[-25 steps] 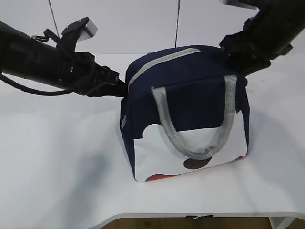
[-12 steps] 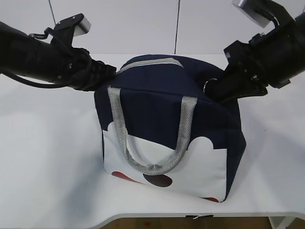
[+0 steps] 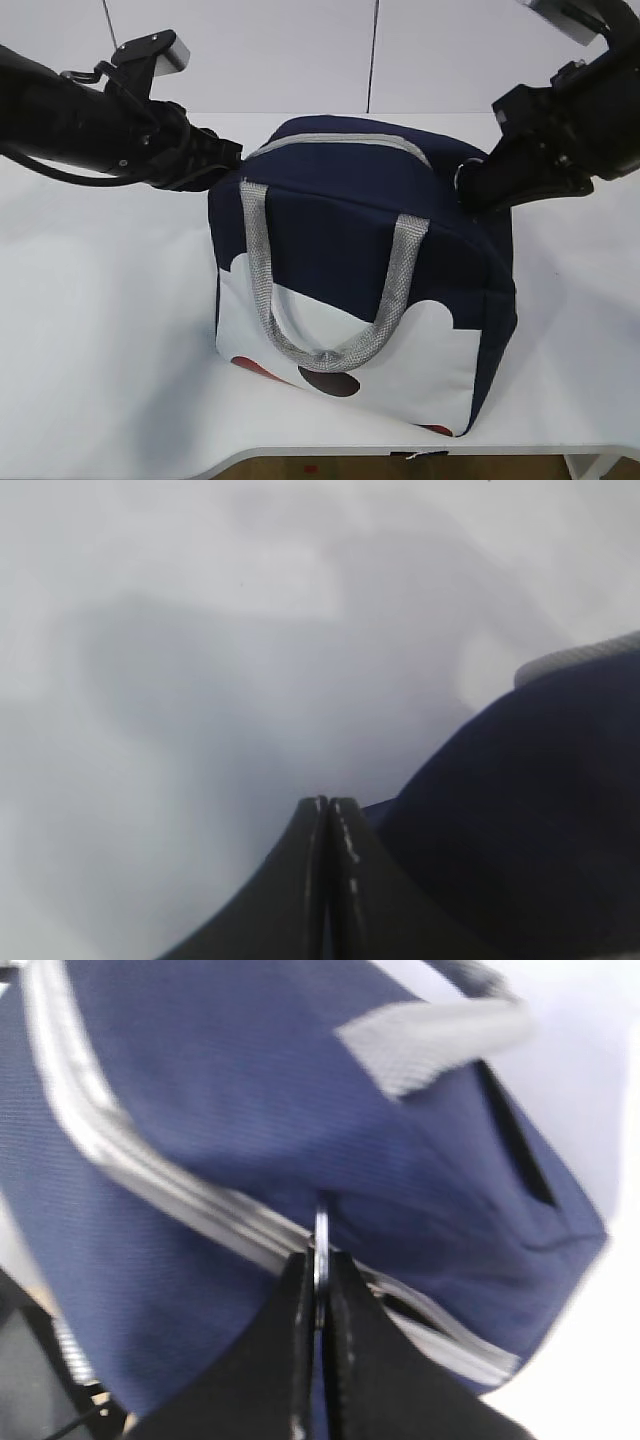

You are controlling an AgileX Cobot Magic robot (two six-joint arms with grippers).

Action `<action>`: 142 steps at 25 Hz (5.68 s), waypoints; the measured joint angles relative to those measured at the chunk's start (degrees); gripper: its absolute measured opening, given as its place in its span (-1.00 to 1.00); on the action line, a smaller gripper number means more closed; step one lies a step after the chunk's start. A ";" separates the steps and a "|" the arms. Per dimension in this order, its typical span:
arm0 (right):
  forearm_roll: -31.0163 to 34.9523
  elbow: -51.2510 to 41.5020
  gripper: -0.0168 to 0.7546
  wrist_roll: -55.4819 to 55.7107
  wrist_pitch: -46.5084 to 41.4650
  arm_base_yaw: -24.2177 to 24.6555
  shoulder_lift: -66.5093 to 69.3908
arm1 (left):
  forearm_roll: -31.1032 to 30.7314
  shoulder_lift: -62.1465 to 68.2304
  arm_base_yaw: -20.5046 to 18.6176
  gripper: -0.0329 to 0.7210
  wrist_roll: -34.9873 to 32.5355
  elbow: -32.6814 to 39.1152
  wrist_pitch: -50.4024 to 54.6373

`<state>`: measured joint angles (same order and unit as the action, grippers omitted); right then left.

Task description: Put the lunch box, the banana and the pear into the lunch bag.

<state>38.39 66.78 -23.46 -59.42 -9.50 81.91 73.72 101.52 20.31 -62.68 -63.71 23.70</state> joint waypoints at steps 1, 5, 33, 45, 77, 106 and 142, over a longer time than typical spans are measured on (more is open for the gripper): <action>-1.11 0.00 -0.94 0.71 0.08 0.00 -0.09 | -0.42 0.00 0.00 -0.94 0.00 0.00 0.00; -4.10 0.00 -0.94 2.93 0.08 0.00 -0.23 | -1.45 0.00 0.00 -0.94 0.00 0.00 0.00; -24.47 0.00 -0.94 10.00 -10.69 0.13 -6.12 | -4.51 0.00 -0.34 -0.94 0.00 0.00 0.00; -22.96 -0.40 -0.94 11.10 -10.65 0.13 -4.12 | -4.63 0.00 -0.34 -0.94 0.32 0.00 0.00; -1.89 0.30 -0.94 -2.64 2.35 0.13 2.13 | -4.86 0.00 -5.99 -0.94 2.06 0.00 3.94; -14.54 2.27 -0.94 4.60 -5.05 0.13 1.94 | -1.49 -11.89 2.77 -0.04 -47.75 0.00 26.45; -21.98 2.42 -0.94 10.30 -7.78 0.13 -0.99 | -22.70 -11.69 18.91 -0.91 -51.24 0.00 -1.17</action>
<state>16.41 69.20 -13.16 -67.19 -9.37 80.91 51.01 89.83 39.21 -113.92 -63.71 22.53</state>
